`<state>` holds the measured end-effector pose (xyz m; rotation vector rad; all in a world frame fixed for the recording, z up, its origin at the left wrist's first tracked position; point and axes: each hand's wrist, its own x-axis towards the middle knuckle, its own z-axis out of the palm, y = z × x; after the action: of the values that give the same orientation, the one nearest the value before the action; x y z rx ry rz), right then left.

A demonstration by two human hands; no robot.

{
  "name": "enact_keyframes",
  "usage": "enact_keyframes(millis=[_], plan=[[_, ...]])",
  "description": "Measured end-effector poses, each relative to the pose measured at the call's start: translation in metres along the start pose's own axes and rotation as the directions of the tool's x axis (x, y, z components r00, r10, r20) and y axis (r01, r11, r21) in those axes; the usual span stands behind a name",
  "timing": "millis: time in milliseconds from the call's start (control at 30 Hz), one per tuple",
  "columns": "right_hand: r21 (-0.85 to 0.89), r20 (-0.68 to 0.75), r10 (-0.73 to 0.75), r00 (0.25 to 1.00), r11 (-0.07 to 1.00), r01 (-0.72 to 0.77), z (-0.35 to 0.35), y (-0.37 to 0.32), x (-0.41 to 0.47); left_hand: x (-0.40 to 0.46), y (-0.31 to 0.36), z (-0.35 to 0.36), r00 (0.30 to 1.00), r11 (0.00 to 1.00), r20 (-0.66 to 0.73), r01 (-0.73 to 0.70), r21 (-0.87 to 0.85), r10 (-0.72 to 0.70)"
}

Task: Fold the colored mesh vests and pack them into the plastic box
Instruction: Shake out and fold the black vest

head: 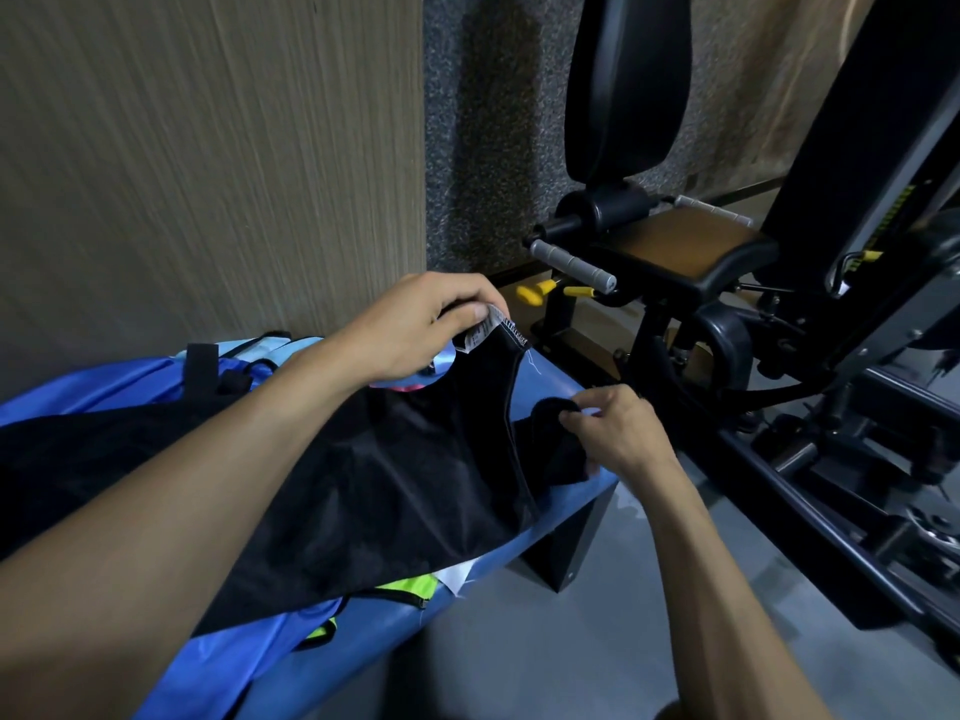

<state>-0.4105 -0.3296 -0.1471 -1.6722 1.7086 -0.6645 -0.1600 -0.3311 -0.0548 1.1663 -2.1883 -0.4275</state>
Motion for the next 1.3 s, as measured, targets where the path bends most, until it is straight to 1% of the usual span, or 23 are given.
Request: enact_keyframes(millis=[33, 67, 133, 167, 200, 267, 333, 467, 533, 600, 700, 800, 900, 1000, 1033, 1133, 1200, 1300], plan=[[0.071, 0.004, -0.041, 0.999, 0.997, 0.04, 0.0, -0.002, -0.002, 0.0, 0.0, 0.0, 1.0, 1.0, -0.004, -0.005, 0.004, 0.005], [0.1, -0.004, -0.094, 0.996, 0.99, 0.094, 0.001, -0.002, -0.002, 0.001, 0.0, -0.001, 1.0, 1.0, -0.009, -0.008, 0.006, 0.008], [0.13, -0.064, -0.188, 0.98, 0.972, 0.195, 0.002, -0.005, -0.004, 0.002, 0.0, -0.001, 1.0, 1.0, -0.017, -0.016, -0.002, 0.016], [0.2, -0.109, -0.198, 0.974, 0.956, 0.216, 0.004, -0.007, -0.005, 0.003, -0.001, -0.001, 1.0, 1.0, -0.018, -0.019, -0.006, 0.018], [0.293, -0.168, -0.18, 0.969, 0.93, 0.223, 0.007, -0.01, -0.006, 0.004, -0.002, -0.001, 1.0, 1.0, -0.018, -0.02, -0.011, 0.02], [0.428, -0.299, -0.071, 0.952, 0.882, 0.2, 0.016, -0.016, -0.009, 0.005, -0.004, 0.001, 1.0, 0.999, -0.007, -0.021, -0.026, 0.021], [0.46, -0.382, -0.007, 0.924, 0.866, 0.196, 0.027, -0.019, -0.008, 0.007, -0.005, 0.004, 1.0, 0.999, 0.015, -0.014, -0.036, 0.014], [0.5, -0.435, -0.011, 0.9, 0.828, 0.252, 0.035, -0.026, 0.0, 0.014, -0.006, 0.013, 0.999, 0.999, 0.049, -0.002, -0.043, 0.004], [0.572, -0.425, -0.029, 0.905, 0.766, 0.293, 0.034, -0.032, 0.003, 0.019, -0.003, 0.017, 0.998, 0.999, 0.056, -0.017, -0.034, 0.019], [0.664, -0.379, -0.061, 0.923, 0.677, 0.317, 0.032, -0.038, 0.002, 0.026, -0.001, 0.022, 0.995, 0.999, 0.089, -0.036, 0.015, 0.034], [0.794, -0.279, -0.075, 0.957, 0.542, 0.275, 0.028, -0.044, 0.0, 0.036, -0.005, 0.032, 0.99, 0.989, 0.129, -0.066, 0.135, 0.049], [0.861, -0.22, -0.06, 0.974, 0.458, 0.223, 0.025, -0.043, 0.001, 0.042, -0.011, 0.037, 0.987, 0.984, 0.15, -0.08, 0.161, 0.056], [0.867, -0.219, -0.054, 0.974, 0.448, 0.22, 0.022, -0.04, 0.003, 0.052, -0.006, 0.033, 0.961, 0.988, 0.276, -0.04, 0.148, -0.002], [0.887, -0.216, -0.035, 0.976, 0.411, 0.211, 0.018, -0.035, 0.005, 0.062, 0.002, 0.031, 0.911, 0.996, 0.408, 0.016, 0.085, -0.049], [0.887, -0.216, -0.03, 0.976, 0.413, 0.209, 0.016, -0.034, 0.004, 0.064, 0.004, 0.03, 0.9, 0.995, 0.431, 0.031, 0.097, -0.07], [0.893, -0.212, -0.025, 0.977, 0.402, 0.204, 0.013, -0.03, 0.005, 0.067, 0.008, 0.031, 0.894, 0.988, 0.436, 0.036, 0.153, -0.101], [0.898, -0.214, -0.019, 0.977, 0.39, 0.205, 0.011, -0.028, 0.005, 0.069, 0.011, 0.029, 0.9, 0.991, 0.428, 0.033, 0.128, -0.085], [0.883, -0.231, -0.019, 0.973, 0.415, 0.218, 0.009, -0.026, 0.005, 0.069, 0.012, 0.027, 0.925, 0.998, 0.378, 0.02, 0.065, -0.043]])
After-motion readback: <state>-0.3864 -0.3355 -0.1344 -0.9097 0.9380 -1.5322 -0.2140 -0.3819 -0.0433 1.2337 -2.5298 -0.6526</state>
